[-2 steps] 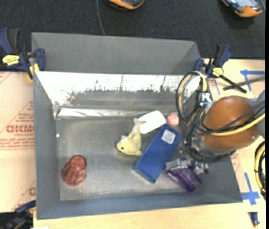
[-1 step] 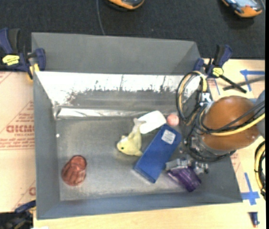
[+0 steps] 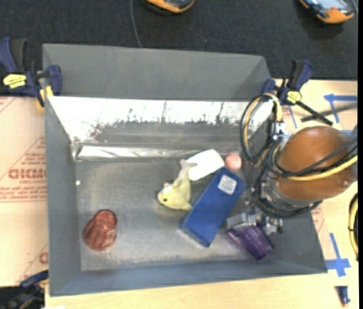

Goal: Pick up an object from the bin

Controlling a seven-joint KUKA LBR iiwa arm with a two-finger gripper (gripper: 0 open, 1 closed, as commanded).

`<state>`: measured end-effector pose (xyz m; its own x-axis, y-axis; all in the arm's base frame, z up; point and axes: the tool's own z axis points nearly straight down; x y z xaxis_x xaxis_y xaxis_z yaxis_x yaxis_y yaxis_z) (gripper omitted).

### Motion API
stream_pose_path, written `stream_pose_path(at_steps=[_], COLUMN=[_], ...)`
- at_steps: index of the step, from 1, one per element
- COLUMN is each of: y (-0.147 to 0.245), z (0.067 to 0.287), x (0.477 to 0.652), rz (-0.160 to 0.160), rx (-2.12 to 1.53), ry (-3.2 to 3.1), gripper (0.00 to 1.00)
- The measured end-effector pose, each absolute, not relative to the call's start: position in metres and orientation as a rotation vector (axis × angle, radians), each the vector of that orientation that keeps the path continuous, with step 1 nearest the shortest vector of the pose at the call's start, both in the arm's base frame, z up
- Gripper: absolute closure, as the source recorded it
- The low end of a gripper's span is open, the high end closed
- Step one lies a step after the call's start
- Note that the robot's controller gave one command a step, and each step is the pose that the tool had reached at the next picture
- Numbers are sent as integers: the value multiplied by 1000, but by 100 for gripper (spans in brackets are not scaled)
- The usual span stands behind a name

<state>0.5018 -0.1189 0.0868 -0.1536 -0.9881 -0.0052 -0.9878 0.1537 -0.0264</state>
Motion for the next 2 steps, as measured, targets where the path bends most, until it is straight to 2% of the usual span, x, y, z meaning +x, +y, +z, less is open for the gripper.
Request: stream_pose_path(at_steps=[1, 2], y=[-119, -118], z=[101, 137], x=[502, 500], rz=[-27, -14], rx=[-2027, -2030], ry=[2371, 2374], gripper=[100, 100])
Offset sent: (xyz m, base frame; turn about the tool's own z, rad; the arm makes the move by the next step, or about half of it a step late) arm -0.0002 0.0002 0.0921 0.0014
